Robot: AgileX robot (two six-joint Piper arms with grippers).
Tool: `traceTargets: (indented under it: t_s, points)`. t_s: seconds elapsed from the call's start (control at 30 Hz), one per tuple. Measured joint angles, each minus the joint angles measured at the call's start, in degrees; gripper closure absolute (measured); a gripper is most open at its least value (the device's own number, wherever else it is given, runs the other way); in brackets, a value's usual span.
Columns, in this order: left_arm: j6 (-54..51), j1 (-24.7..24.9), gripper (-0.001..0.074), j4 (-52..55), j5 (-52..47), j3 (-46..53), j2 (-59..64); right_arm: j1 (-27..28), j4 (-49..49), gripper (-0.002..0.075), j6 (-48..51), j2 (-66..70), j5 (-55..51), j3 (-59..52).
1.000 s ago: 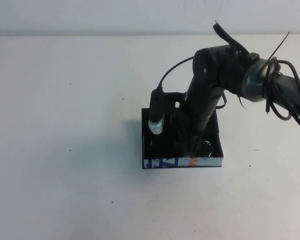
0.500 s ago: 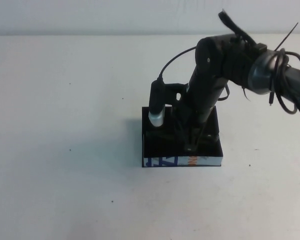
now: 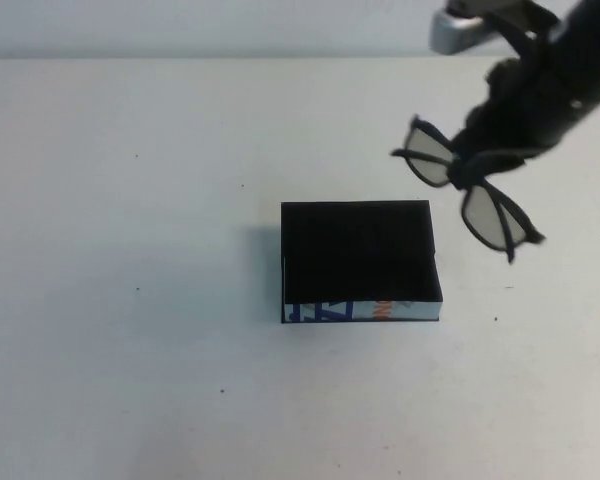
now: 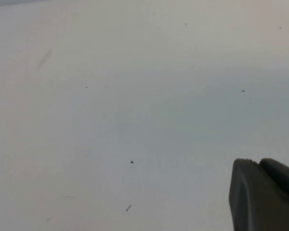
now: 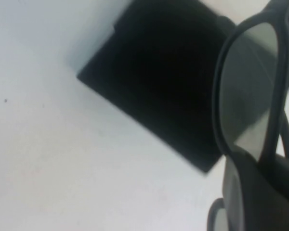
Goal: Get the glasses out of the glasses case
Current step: Place the glasses on the table
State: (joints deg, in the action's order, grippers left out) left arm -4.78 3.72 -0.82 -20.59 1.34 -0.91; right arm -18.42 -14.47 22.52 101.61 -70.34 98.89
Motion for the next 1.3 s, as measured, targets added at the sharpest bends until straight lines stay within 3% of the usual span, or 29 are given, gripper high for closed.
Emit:
traceTargets:
  t_s: [0.23, 0.43, 0.67, 1.03, 1.3]
  points:
    - [0.0, 0.0, 0.0739, 0.0, 0.0, 0.0, 0.0, 10.63, -3.41, 0.0713, -6.02, -8.55, 5.71, -27.13]
    - [0.0, 0.0, 0.074, 0.0, 0.0, 0.0, 0.0, 12.39, -1.21, 0.0713, -12.34, -11.17, 19.54, -39.28]
    - [0.0, 0.0, 0.0739, 0.0, 0.0, 0.0, 0.0, 12.47, 0.07, 0.0713, -14.57, -9.44, 29.11, -42.23]
    - [0.0, 0.0, 0.0739, 0.0, 0.0, 0.0, 0.0, 12.47, 0.07, 0.0676, -14.11, -4.1, 34.37, -42.23]
    - [0.0, 0.0, 0.0739, 0.0, 0.0, 0.0, 0.0, 12.47, -0.03, 0.0471, -13.23, -4.38, 34.4, -42.26]
